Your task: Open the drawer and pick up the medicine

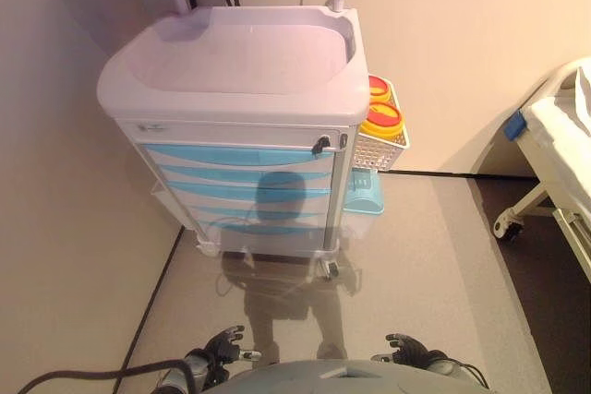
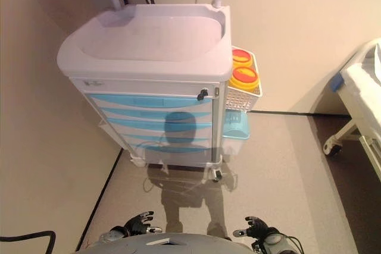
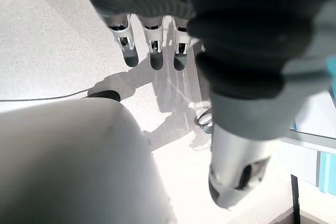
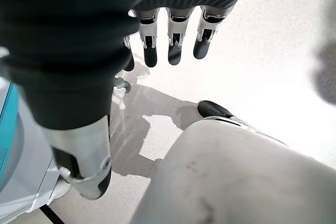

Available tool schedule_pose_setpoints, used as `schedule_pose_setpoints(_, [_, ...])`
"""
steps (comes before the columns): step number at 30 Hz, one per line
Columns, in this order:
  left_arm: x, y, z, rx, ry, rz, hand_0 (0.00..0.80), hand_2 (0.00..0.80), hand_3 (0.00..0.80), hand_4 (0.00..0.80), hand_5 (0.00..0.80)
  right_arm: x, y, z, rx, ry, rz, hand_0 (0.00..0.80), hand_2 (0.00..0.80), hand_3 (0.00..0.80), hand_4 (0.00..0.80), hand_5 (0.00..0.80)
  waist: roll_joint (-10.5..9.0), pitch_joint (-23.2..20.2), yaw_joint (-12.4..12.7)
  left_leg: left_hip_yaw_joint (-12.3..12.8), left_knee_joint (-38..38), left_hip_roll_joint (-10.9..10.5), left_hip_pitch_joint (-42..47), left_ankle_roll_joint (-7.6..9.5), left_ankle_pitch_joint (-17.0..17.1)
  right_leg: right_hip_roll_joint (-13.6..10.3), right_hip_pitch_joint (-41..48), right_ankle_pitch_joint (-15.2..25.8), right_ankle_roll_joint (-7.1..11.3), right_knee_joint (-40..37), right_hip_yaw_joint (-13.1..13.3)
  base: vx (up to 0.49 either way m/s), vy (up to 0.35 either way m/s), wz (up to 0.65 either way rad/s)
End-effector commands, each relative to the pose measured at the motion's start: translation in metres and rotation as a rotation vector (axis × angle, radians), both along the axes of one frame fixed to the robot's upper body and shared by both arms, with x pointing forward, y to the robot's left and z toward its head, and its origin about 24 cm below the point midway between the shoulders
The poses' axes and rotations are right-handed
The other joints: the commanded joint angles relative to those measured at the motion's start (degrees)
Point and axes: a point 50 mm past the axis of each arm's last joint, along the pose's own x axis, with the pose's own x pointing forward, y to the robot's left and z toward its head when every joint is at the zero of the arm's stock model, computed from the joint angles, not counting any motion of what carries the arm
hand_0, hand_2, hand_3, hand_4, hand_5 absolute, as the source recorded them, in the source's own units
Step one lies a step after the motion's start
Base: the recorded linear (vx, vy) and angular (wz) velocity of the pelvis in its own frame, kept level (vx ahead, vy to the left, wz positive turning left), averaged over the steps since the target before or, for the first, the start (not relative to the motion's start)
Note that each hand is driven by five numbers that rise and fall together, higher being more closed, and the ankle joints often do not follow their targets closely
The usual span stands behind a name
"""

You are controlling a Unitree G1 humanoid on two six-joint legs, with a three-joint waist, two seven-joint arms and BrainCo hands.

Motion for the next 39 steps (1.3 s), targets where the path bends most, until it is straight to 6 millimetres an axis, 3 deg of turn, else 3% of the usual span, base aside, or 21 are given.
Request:
schedule_pose_setpoints(1, [0.020,-0.008,0.005,-0.024,-0.073,-0.020,0.000,0.000,0.000,0.000,0.000,0.014,0.015,0.001,0.044,-0.045,0.038,0.000,0.000,0.000,0.000,0.000,-2.91,1.2,0.6,1.6,2.5,-4.7,-0.3,2.95,-6.5,-0.7,-1.4,-1.6,2.35,2.8,0.6,0.000,0.000,0.00])
schedule_pose_setpoints(14, [0.014,-0.001,0.003,0.010,-0.054,0.060,0.000,0.000,0.000,0.000,0.000,0.014,0.013,0.001,0.039,-0.052,0.033,0.000,0.000,0.000,0.000,0.000,-3.04,1.3,0.5,2.2,2.8,-4.7,-0.3,3.01,-6.7,-0.8,-1.3,-1.5,2.33,2.6,0.6,0.000,0.000,0.00])
schedule_pose_setpoints(27, [0.015,0.024,0.007,0.089,-0.099,0.286,0.000,0.000,0.000,0.000,0.000,0.013,0.005,0.003,0.010,-0.068,0.061,0.000,0.000,0.000,0.000,0.000,-3.27,3.1,-0.1,3.8,5.3,-4.7,-2.4,3.24,-7.3,-1.5,-3.5,-1.3,2.45,3.9,1.2,0.031,0.012,-0.06])
schedule_pose_setpoints(36, [0.062,0.036,0.030,0.055,-0.333,0.438,0.000,0.000,0.000,0.000,0.000,0.049,-0.006,0.018,-0.026,-0.175,0.123,0.000,0.000,0.000,0.000,0.000,-3.05,9.3,-1.5,5.5,11.7,-5.4,-9.2,4.13,-8.7,-2.5,-10.7,-0.8,2.42,8.1,3.8,-0.065,0.080,-0.15])
schedule_pose_setpoints(39, [0.090,0.036,0.047,-0.015,-0.489,0.489,0.000,0.000,0.000,0.000,0.000,0.069,-0.010,0.028,-0.051,-0.232,0.158,0.000,0.000,0.000,0.000,0.000,-2.99,13.0,-1.9,7.4,15.1,-5.4,-13.3,4.23,-9.2,-3.0,-14.7,-0.5,2.96,10.4,4.9,-0.144,0.111,-0.39])
